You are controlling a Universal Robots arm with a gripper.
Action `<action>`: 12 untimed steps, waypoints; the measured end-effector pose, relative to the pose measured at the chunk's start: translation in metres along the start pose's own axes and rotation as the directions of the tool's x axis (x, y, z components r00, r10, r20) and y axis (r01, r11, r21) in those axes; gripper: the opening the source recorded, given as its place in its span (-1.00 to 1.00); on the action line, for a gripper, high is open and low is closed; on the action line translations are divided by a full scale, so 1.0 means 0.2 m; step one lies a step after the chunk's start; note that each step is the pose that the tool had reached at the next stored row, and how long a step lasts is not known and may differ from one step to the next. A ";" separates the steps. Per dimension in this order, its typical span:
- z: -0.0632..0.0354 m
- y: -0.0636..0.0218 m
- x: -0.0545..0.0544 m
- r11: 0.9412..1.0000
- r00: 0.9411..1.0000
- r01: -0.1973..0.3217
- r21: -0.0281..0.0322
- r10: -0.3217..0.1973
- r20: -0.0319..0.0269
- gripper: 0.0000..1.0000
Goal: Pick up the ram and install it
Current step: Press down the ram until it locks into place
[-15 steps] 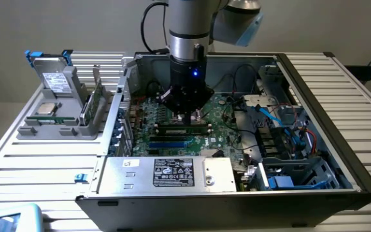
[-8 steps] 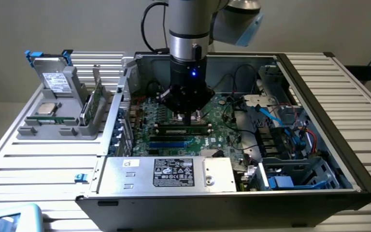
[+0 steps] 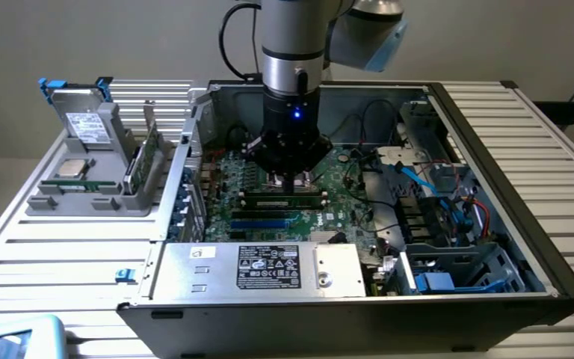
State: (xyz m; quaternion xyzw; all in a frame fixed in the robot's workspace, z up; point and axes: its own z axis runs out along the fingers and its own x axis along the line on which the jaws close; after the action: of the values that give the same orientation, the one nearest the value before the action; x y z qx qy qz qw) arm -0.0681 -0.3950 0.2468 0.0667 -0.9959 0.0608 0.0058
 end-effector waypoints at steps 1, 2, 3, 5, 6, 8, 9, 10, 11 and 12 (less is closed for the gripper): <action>0.000 0.000 0.00 1.000 1.000 -0.011 -0.002 0.011 0.000 -0.78; 0.000 0.000 0.00 1.000 1.000 -0.022 -0.005 0.022 -0.001 -0.78; 0.000 0.000 0.00 0.999 0.999 -0.032 -0.008 0.032 -0.001 -0.78; 0.000 0.000 0.00 0.999 0.999 -0.053 -0.014 0.053 -0.002 -0.78; 0.000 0.000 0.00 0.998 0.998 -0.063 -0.017 0.063 -0.003 -0.78; 0.001 0.001 0.00 0.997 0.997 -0.078 -0.021 0.078 -0.004 -0.78; 0.000 0.000 0.00 0.996 0.997 -0.083 -0.022 0.083 -0.005 -0.78; 0.000 0.000 0.00 0.996 0.996 -0.087 -0.023 0.087 -0.005 -0.78; 0.000 0.000 0.00 0.996 0.996 -0.087 -0.023 0.087 -0.005 -0.78; 0.000 0.000 0.00 0.996 0.996 -0.088 -0.023 0.087 -0.005 -0.78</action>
State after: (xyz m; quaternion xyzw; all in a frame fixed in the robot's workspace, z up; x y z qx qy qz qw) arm -0.0681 -0.3949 0.2467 0.0228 -0.9985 0.0494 0.0059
